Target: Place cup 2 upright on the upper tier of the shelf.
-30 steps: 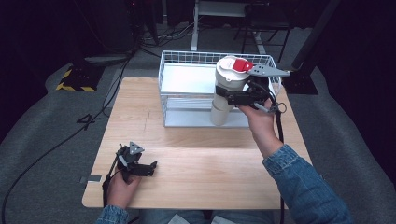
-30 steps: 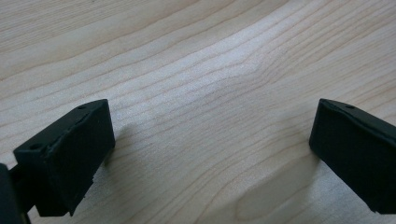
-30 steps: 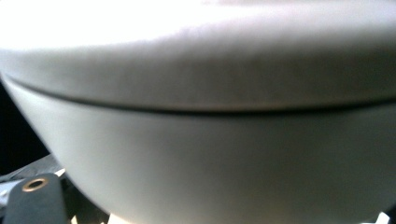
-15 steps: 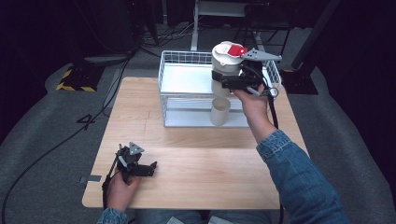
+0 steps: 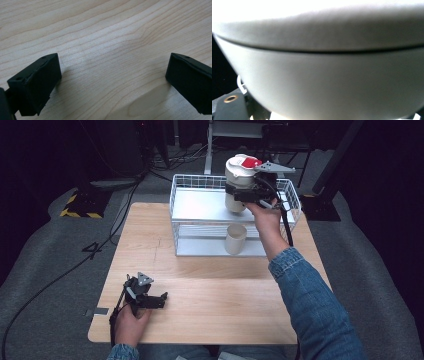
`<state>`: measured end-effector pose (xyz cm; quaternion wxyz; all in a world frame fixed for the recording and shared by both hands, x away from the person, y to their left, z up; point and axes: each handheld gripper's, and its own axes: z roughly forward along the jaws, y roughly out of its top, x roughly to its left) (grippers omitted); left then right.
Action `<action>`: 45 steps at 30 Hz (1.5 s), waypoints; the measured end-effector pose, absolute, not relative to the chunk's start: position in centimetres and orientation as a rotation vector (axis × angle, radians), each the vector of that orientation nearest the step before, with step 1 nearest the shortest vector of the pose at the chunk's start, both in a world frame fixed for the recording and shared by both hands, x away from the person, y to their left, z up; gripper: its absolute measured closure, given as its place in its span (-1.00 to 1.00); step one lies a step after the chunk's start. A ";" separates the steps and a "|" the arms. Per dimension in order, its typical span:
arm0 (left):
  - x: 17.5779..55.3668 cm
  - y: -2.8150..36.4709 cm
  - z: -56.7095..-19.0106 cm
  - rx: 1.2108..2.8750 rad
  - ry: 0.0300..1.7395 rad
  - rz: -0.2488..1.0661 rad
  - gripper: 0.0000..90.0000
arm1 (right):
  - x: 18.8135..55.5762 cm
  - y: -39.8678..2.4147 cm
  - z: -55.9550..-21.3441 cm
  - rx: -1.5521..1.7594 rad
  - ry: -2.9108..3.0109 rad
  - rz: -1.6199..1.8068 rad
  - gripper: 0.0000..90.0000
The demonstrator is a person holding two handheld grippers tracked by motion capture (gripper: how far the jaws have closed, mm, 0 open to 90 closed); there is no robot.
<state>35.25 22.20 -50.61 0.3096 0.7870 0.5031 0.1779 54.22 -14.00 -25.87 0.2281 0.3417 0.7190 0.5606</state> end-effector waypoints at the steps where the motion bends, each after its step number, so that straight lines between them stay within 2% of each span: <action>1: 35.3 22.2 -50.6 2.079 1.330 0.471 -0.99 | 54.5 -14.0 -26.0 0.938 1.976 1.545 -0.72; 12: 35.3 22.2 -50.6 2.078 1.329 0.470 -0.99 | 56.1 -13.8 -27.0 0.936 1.983 1.531 -0.72; 45: 35.3 22.2 -50.6 2.079 1.329 0.472 -0.99 | 56.5 -14.3 -28.3 0.963 2.014 1.542 -0.73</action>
